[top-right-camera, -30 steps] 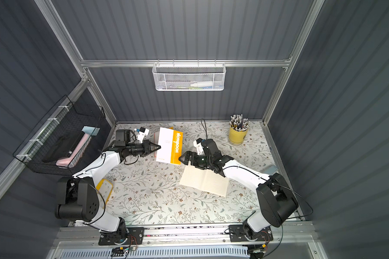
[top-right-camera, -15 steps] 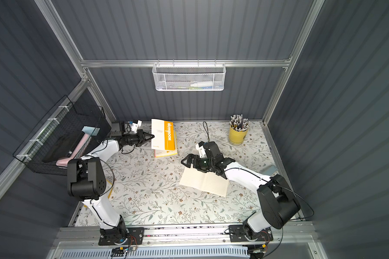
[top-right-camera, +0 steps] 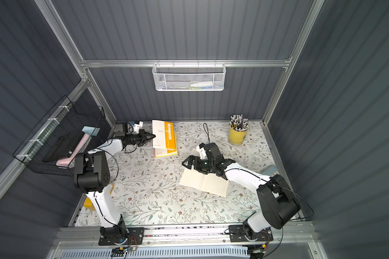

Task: Close the notebook
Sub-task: Place the notebook at the notebook.

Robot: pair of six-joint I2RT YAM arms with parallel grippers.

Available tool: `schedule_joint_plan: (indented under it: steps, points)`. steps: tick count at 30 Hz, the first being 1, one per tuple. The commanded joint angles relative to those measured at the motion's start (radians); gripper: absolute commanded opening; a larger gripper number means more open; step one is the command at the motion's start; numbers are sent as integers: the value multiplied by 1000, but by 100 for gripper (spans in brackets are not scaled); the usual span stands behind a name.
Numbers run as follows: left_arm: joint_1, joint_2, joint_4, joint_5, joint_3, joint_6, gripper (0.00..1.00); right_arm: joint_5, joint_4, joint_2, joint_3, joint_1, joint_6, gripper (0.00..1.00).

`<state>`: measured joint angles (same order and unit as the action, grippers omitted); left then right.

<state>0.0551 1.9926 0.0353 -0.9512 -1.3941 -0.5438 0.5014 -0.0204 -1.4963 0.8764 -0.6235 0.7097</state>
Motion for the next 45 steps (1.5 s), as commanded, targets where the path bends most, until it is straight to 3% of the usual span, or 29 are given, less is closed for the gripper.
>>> schedule_joint_plan:
  steps: [1,29,45]
  points:
    - [9,48,-29,2,-5,-12,0,13,18,6,-2,4,-12,99]
    - [9,112,-42,55,60,-18,0,19,-9,4,-38,4,-1,99]
    - [8,149,21,60,19,23,0,19,-16,2,-42,4,5,99]
